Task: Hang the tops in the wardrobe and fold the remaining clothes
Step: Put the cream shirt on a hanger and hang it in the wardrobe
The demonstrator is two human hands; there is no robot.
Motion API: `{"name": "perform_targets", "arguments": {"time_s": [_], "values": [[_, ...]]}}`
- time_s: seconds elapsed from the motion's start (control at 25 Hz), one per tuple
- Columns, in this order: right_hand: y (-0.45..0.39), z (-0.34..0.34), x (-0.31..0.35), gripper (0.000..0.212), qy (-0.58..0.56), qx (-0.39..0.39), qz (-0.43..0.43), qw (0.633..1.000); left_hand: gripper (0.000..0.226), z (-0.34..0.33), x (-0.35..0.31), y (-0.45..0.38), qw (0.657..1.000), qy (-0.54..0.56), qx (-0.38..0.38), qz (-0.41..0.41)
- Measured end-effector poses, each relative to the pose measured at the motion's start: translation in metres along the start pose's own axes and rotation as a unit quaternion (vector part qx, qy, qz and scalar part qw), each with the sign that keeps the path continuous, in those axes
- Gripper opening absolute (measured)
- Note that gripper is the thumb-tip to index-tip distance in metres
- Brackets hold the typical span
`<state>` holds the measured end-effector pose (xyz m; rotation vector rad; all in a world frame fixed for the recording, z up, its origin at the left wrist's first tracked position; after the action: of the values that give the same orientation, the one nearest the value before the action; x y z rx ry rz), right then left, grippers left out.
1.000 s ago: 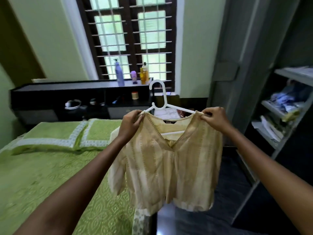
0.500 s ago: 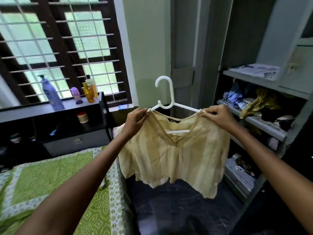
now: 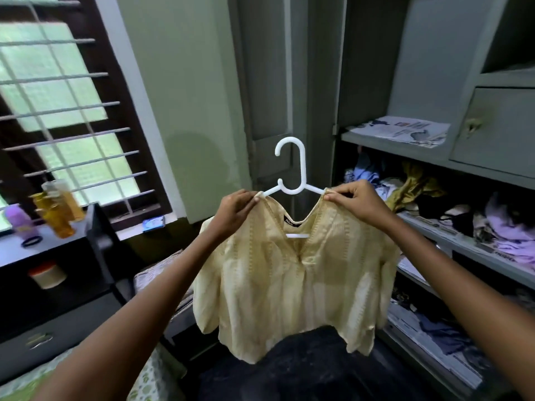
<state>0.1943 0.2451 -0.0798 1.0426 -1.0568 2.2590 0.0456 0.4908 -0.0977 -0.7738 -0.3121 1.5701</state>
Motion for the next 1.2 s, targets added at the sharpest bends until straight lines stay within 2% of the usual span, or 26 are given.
{"name": "perform_targets", "arguments": {"time_s": [0.12,0.28,0.44,0.56,0.6,0.68,0.8,0.92,1.0,1.08,1.2], "values": [[-0.019,0.020,-0.026,0.013,-0.004,-0.066,-0.020,0.998,0.024,-0.024,0.029,-0.038,0.997,0.063,0.041,0.027],[-0.046,0.038,-0.051,0.013,0.020,-0.131,-0.057,0.990,0.024,-0.070,0.048,-0.113,0.984,0.127,0.127,-0.019],[-0.062,0.069,-0.055,0.011,0.073,-0.154,-0.080,0.982,0.026,-0.108,0.044,-0.189,0.967,0.212,0.133,-0.044],[-0.045,0.103,-0.056,0.028,0.115,-0.180,-0.137,0.967,0.028,-0.141,0.037,-0.235,0.936,0.300,0.170,-0.067],[-0.035,0.111,-0.058,0.024,0.123,-0.187,-0.156,0.962,0.027,-0.152,0.032,-0.248,0.922,0.327,0.191,-0.079],[-0.023,0.120,-0.062,0.010,0.121,-0.217,-0.169,0.954,0.026,-0.173,0.017,-0.270,0.894,0.369,0.229,-0.108],[-0.014,0.132,-0.066,0.027,0.166,-0.313,-0.159,0.921,0.025,-0.207,-0.012,-0.296,0.883,0.381,0.239,-0.132],[-0.006,0.160,-0.059,0.045,0.220,-0.380,-0.169,0.882,0.030,-0.234,-0.055,-0.331,0.889,0.364,0.210,-0.181],[-0.005,0.185,-0.043,0.037,0.250,-0.417,-0.178,0.856,0.033,-0.240,-0.093,-0.357,0.891,0.357,0.166,-0.225],[-0.007,0.207,-0.021,0.026,0.276,-0.443,-0.181,0.834,0.034,-0.242,-0.133,-0.380,0.888,0.371,0.139,-0.235],[-0.007,0.232,0.012,0.017,0.321,-0.478,-0.183,0.797,0.023,-0.242,-0.193,-0.411,0.873,0.380,0.168,-0.255]]}}
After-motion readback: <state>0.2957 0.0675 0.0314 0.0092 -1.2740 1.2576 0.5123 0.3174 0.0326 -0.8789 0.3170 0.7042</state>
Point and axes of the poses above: each hand's wrist, its own y-axis away from the middle knuckle, its own z-axis out of the back of the hand, x = y × z, the point moved 1 cm from there along -y, towards the middle knuckle, and after that the axes turned 10 degrees about -y, right-handed, at the moved point
